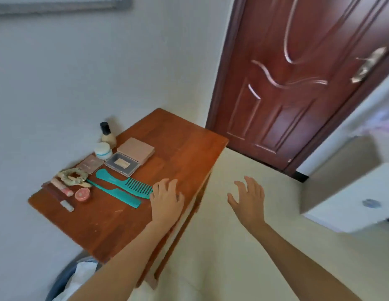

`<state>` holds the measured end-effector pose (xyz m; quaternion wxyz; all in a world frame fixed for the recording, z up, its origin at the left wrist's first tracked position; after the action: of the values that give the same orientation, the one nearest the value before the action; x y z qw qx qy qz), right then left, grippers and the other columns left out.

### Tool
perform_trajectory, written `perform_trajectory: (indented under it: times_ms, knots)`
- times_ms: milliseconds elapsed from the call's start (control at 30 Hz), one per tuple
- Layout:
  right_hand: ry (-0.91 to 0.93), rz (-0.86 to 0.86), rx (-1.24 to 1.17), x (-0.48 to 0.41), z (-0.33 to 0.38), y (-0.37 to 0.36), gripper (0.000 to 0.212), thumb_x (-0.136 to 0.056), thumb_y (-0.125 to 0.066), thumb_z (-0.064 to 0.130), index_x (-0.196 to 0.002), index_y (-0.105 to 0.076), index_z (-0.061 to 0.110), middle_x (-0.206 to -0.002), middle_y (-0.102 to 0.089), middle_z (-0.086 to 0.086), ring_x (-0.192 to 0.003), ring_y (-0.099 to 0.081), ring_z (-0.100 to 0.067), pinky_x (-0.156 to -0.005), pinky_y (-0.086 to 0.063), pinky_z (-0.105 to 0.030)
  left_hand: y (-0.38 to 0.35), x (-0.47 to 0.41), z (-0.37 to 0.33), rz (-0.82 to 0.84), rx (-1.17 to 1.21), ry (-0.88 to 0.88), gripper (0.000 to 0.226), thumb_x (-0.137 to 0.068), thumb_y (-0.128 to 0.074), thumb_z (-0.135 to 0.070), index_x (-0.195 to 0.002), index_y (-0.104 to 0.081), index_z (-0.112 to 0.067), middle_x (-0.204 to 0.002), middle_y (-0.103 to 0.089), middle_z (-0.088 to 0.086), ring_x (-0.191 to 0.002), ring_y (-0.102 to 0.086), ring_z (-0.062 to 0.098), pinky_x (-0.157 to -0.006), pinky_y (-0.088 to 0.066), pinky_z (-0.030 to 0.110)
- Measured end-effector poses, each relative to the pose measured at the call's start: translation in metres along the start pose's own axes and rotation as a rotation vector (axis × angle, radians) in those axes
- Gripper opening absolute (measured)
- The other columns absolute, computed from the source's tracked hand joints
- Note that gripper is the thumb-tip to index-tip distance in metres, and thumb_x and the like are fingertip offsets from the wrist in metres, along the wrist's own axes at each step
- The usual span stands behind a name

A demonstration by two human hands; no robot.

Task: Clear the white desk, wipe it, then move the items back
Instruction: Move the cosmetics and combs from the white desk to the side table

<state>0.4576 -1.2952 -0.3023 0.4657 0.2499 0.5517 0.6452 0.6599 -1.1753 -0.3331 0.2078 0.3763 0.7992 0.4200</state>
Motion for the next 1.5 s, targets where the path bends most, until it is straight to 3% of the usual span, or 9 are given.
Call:
perform_trajectory:
  times_ms: [100,267,367,467,700,1000,1200,1367,1500]
  knots:
    - [-0.118,-0.118,0.017,0.046,-0.07,0.048,0.035,-0.067,-0.08,0.013,-0.096,-0.067,0.0,-0.111,-0.06,-0.029,-0.106,-0.056,-0.047,-0.091,-0.041,-0.059,-0.033,0.015,-0.081,0.045,-0.086,-0.243,0.04,-0.091,-0.045,-0.027,-0.129,-0.044,-0.016,-0.136,-0.039,0.008,-0.126,-0.032,0.027,-0.101,-0.03,0.038]
    - [-0.332,-0.243,0.107,0.144,-0.188,0.124,0.037,-0.055,-0.086,0.011,-0.087,-0.069,0.001,-0.099,-0.065,-0.028,-0.094,-0.062,-0.046,-0.08,-0.048,-0.058,-0.106,0.078,-0.228,0.165,-0.099,-0.564,0.044,-0.09,-0.046,-0.026,-0.131,-0.044,-0.012,-0.138,-0.04,0.011,-0.126,-0.032,0.029,-0.103,-0.028,0.038]
    - [-0.485,-0.258,0.118,0.21,-0.264,0.161,0.035,-0.065,-0.081,0.012,-0.094,-0.067,-0.001,-0.109,-0.06,-0.031,-0.106,-0.055,-0.048,-0.09,-0.043,-0.057,-0.155,0.137,-0.316,0.25,-0.069,-0.702,0.044,-0.09,-0.045,-0.027,-0.132,-0.041,-0.015,-0.142,-0.035,0.008,-0.13,-0.027,0.026,-0.103,-0.027,0.037]
    - [-0.611,-0.261,0.135,0.269,-0.333,0.196,0.038,-0.085,-0.063,0.023,-0.117,-0.058,0.003,-0.133,-0.045,-0.025,-0.131,-0.033,-0.039,-0.109,-0.023,-0.047,-0.193,0.206,-0.389,0.326,-0.002,-0.779,0.04,-0.09,-0.047,-0.024,-0.128,-0.045,-0.012,-0.14,-0.037,0.01,-0.128,-0.028,0.028,-0.101,-0.029,0.038]
    - [-0.687,-0.31,0.22,0.355,-0.451,0.267,0.047,-0.09,-0.053,0.033,-0.13,-0.046,0.011,-0.142,-0.036,-0.017,-0.136,-0.024,-0.029,-0.11,-0.018,-0.038,-0.258,0.325,-0.506,0.417,0.095,-0.9,0.04,-0.091,-0.047,-0.024,-0.129,-0.045,-0.016,-0.136,-0.04,0.007,-0.127,-0.028,0.026,-0.099,-0.031,0.038]
    - [-0.682,-0.306,0.251,0.321,-0.559,0.3,0.055,-0.091,-0.048,0.041,-0.139,-0.033,0.02,-0.146,-0.029,-0.01,-0.136,-0.022,-0.024,-0.109,-0.018,-0.034,-0.3,0.299,-0.617,0.355,0.162,-0.951,0.042,-0.092,-0.048,-0.025,-0.131,-0.044,-0.013,-0.136,-0.041,0.007,-0.128,-0.027,0.026,-0.1,-0.025,0.031]
    - [-0.693,-0.351,0.268,0.261,-0.638,0.348,0.054,-0.088,-0.055,0.036,-0.136,-0.039,0.018,-0.142,-0.034,-0.013,-0.133,-0.027,-0.027,-0.107,-0.022,-0.038,-0.341,0.247,-0.714,0.35,0.214,-0.941,0.041,-0.092,-0.048,-0.026,-0.132,-0.044,-0.015,-0.139,-0.039,0.007,-0.13,-0.026,0.027,-0.102,-0.028,0.039]
    - [-0.798,-0.459,0.178,0.232,-0.717,0.376,0.052,-0.083,-0.063,0.029,-0.131,-0.047,0.015,-0.134,-0.043,-0.014,-0.127,-0.035,-0.032,-0.1,-0.031,-0.041,-0.391,0.215,-0.794,0.378,0.267,-0.959,0.037,-0.091,-0.049,-0.023,-0.128,-0.048,-0.014,-0.135,-0.042,0.008,-0.129,-0.028,0.026,-0.1,-0.028,0.036]
    - [-0.928,-0.364,0.13,0.239,-0.785,0.346,0.055,-0.085,-0.059,0.034,-0.136,-0.039,0.021,-0.139,-0.037,-0.009,-0.129,-0.03,-0.028,-0.099,-0.031,-0.037,-0.457,0.22,-0.827,0.466,0.189,-0.973,0.04,-0.091,-0.048,-0.024,-0.13,-0.045,-0.014,-0.136,-0.042,0.007,-0.127,-0.03,0.026,-0.098,-0.03,0.035]
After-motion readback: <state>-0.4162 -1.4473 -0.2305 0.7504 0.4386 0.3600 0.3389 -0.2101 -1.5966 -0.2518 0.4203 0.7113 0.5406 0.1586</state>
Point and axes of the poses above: each hand's wrist, its own x-axis away from the middle knuckle, its own y-axis out of the back of the hand, z = x × y, the point moved 10 cm from there along -x, towards the middle knuckle
